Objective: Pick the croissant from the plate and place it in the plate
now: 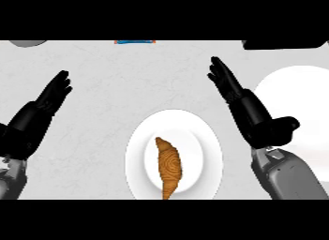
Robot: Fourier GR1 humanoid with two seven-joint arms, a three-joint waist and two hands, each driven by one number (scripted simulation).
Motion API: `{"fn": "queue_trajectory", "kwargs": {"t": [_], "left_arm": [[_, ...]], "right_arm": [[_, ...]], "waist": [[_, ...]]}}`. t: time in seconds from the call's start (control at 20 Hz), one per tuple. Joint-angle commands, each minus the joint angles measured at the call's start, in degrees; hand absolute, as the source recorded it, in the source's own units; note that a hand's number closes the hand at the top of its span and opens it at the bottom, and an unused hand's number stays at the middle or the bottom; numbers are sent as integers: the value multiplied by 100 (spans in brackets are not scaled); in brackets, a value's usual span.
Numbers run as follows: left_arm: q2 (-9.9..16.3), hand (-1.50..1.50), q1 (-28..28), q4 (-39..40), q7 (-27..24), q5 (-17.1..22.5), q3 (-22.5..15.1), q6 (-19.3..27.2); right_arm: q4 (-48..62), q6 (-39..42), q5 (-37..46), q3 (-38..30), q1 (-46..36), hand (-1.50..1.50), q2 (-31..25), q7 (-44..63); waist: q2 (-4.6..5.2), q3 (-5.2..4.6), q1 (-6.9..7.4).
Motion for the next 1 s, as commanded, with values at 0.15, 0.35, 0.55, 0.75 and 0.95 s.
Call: {"fn": "queue_trajectory", "kwargs": {"t": [0.15, 0.35, 0.55, 0.75, 0.95], "left_arm": [[-779, 0, 758, 853, 255, -52, -304, 528], [-1039, 0, 1059, 975, 433, 370, -227, 528], [-1527, 0, 1181, 1262, 47, 227, -458, 605], [-1635, 0, 1200, 973, 325, 83, -462, 726], [-1703, 0, 960, 1532, 52, 87, -317, 418]], "right_arm": [[-54, -123, 515, -230, -1023, 150, -329, 524], [472, -574, 2487, -216, -1065, 150, -1727, 686], [-69, -2072, 3030, 12, -281, -150, -524, 329], [-953, -1627, 2706, -16, 792, -150, -737, -311], [-1306, -988, 3142, 116, 449, -150, -995, 789]], "waist": [[-370, -129, 166], [-406, -178, 28], [-389, -115, 63], [-392, -108, 88], [-384, -114, 93]]}}
